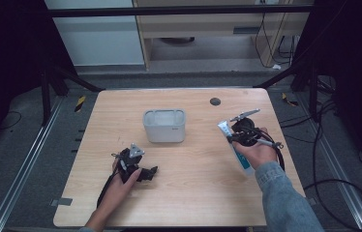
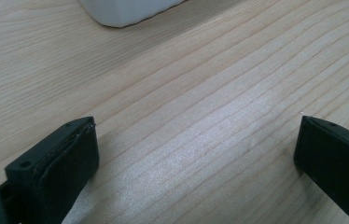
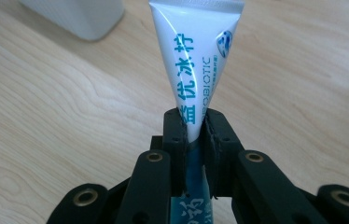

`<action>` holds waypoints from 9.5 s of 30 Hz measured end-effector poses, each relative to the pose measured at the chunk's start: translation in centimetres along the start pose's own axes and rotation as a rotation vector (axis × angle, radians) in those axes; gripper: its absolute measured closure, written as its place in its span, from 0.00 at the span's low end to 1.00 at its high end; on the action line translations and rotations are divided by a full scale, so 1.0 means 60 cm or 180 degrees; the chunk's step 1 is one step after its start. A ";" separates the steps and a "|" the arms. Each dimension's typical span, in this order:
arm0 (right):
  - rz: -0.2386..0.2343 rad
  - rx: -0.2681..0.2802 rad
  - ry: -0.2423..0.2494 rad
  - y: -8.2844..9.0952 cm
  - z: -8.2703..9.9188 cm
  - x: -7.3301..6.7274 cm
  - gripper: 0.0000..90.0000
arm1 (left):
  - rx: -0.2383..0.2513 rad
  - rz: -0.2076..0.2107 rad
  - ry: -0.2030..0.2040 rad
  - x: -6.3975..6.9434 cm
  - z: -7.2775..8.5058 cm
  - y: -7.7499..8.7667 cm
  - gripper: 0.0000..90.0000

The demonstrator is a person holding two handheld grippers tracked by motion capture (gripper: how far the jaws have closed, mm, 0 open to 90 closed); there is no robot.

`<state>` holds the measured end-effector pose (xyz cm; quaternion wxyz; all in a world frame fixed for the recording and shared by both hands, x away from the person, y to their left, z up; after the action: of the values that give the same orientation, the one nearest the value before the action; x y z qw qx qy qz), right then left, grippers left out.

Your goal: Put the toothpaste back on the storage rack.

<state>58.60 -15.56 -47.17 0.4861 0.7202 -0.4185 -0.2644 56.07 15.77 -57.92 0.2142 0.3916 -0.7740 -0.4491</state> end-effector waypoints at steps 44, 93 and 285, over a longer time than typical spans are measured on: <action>-0.0205 0.1154 0.0111 0.061 -0.172 -0.137 0.89 | 0.0002 0.0002 0.0007 0.000 -0.002 -0.001 0.00; 0.0073 0.2056 -0.0079 0.134 -0.404 -0.161 0.89 | -0.0005 -0.0007 0.0004 0.000 -0.002 -0.001 0.00; -0.0129 0.1158 0.0080 -0.059 -0.308 -0.235 0.81 | 0.0003 0.0009 -0.0014 0.001 -0.004 -0.002 0.00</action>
<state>67.20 6.08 -43.64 0.3475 0.8078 -0.4387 -0.1851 56.22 15.57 -57.92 0.2129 0.3897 -0.7752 -0.4493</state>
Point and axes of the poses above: each handheld gripper's, and its own axes: y roughly backward along the jaws, z roughly out of its underside, x roughly to its right, the point moved 10 cm from there along -y, roughly forward along the jaws, and after that the axes turned 15 degrees about -x, right-handed, at the moved point
